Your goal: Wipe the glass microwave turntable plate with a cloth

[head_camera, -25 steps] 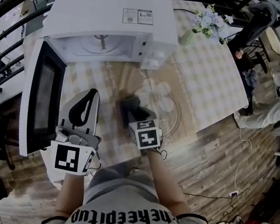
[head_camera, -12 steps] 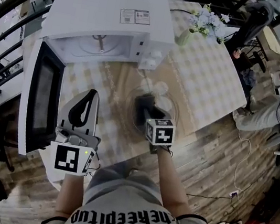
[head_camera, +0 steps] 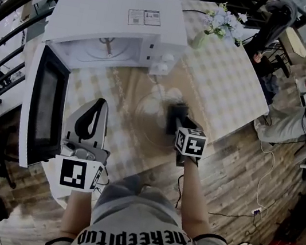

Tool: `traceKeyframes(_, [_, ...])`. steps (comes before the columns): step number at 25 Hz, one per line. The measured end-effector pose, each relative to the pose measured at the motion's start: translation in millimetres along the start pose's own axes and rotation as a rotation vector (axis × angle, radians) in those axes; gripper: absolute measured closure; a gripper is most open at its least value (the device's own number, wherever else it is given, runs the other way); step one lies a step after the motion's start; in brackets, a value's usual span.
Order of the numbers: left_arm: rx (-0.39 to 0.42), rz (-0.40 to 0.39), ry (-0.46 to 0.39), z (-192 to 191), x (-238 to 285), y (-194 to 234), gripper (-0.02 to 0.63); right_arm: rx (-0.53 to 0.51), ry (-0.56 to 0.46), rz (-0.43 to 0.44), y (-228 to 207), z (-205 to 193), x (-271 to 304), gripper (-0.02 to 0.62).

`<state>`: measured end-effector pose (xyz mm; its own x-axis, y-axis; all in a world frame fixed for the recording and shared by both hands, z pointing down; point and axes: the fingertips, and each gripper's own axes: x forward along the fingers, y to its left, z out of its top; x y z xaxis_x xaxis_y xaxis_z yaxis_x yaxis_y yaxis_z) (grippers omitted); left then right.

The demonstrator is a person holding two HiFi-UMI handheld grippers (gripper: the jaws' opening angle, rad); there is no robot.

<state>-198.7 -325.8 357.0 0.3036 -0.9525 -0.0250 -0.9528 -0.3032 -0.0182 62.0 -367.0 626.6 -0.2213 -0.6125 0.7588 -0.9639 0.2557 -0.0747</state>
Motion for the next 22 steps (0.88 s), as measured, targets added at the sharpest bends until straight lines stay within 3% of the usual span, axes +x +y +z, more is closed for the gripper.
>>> traceKeyframes(8, [0.003,-0.002,-0.003,1.3,-2.0,-4.9,0.595,0.059,0.001,-0.092,-51.1,-10.0,-12.4,0.474])
traceKeyframes(14, [0.0,-0.002,-0.008,3.4,-5.1,-8.1,0.595,0.032,0.013,-0.107,-48.3,-7.9,-13.3,0.476])
traceKeyframes(17, [0.0,-0.004,-0.008,4.1,-7.0,-10.8,0.595,0.032,-0.01,-0.078,-34.2,-1.8,-20.8,0.477])
traceKeyframes(22, [0.0,-0.001,-0.009,4.9,-9.9,-13.8,0.595,-0.01,-0.077,0.059,26.7,9.7,-27.3,0.477])
